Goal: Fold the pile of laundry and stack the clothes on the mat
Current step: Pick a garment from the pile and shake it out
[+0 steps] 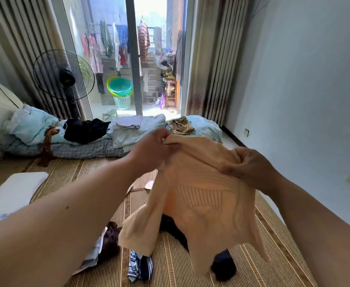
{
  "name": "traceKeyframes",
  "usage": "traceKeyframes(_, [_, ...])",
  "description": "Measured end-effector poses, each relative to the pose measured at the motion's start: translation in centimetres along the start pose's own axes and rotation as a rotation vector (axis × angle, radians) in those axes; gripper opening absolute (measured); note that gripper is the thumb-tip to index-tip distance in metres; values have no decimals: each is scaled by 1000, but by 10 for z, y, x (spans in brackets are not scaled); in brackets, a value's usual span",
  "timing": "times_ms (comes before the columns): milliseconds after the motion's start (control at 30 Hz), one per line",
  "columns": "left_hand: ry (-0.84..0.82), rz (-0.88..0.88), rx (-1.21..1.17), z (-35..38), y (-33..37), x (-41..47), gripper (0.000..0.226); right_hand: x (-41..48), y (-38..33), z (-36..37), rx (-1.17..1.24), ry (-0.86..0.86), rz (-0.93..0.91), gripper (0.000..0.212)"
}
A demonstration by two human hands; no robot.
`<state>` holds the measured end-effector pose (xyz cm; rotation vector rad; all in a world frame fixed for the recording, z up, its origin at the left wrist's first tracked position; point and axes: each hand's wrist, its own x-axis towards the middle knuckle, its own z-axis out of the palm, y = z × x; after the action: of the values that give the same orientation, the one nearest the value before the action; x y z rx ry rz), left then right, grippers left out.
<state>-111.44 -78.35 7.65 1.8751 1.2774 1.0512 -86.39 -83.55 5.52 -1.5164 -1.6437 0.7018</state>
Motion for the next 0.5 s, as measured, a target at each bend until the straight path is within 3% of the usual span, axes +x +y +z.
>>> traceKeyframes(167, [61, 65, 223, -19, 5, 11, 27, 6, -7, -2, 14, -83, -3, 26])
traceKeyframes(367, [173, 121, 208, -29, 12, 20, 19, -7, 9, 29, -111, -316, 238, 6])
traceKeyframes(433, [198, 83, 264, -31, 6, 21, 16, -16, 9, 45, -32, -361, 284, 11])
traceKeyframes(500, [149, -7, 308, -29, -5, 16, 7, -19, -3, 59, 193, -349, 307, 14])
